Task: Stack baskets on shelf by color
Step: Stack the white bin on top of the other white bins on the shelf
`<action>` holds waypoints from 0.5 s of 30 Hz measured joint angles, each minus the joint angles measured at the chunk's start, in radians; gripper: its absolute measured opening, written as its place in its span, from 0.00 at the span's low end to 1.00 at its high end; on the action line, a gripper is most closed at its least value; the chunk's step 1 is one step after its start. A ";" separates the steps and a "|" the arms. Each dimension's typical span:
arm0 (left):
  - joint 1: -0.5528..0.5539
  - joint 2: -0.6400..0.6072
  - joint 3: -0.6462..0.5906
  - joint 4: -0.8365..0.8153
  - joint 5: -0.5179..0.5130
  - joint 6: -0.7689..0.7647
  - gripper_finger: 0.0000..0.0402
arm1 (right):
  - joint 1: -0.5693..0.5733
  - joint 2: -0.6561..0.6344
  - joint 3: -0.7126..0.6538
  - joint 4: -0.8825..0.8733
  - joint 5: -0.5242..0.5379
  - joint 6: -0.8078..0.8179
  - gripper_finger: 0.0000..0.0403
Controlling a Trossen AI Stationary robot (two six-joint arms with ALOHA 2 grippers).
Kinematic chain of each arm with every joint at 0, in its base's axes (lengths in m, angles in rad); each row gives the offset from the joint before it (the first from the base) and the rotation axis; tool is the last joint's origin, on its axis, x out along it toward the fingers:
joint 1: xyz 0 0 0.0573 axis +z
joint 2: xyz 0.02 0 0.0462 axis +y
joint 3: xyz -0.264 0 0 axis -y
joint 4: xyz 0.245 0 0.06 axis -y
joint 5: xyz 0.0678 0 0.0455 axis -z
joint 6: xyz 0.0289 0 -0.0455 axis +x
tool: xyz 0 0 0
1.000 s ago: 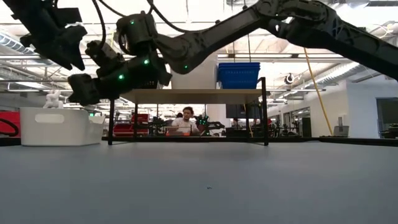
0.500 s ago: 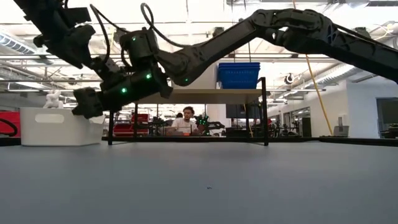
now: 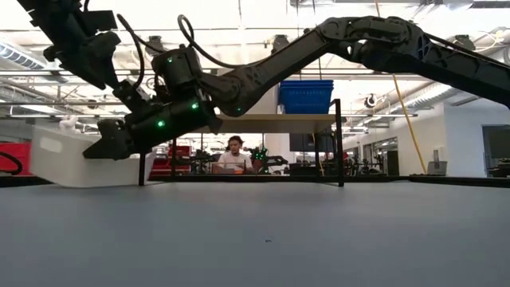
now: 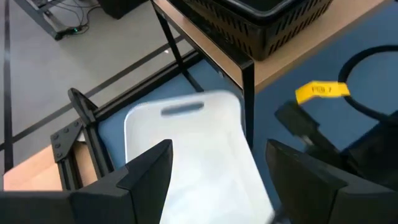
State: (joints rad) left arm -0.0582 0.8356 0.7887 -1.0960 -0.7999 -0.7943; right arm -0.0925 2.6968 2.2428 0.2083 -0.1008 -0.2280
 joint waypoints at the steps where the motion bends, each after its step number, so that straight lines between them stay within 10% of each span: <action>1: 0.000 0.000 0.000 0.000 0.004 0.000 0.64 | 0.000 0.000 -0.001 -0.002 -0.028 0.000 0.28; 15: -0.030 0.000 0.000 -0.047 0.082 -0.017 0.64 | 0.010 -0.074 -0.001 -0.244 -0.419 -0.042 0.02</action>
State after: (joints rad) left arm -0.0887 0.8355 0.7887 -1.1428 -0.7175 -0.8113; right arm -0.0825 2.6225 2.2414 -0.0361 -0.5198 -0.2703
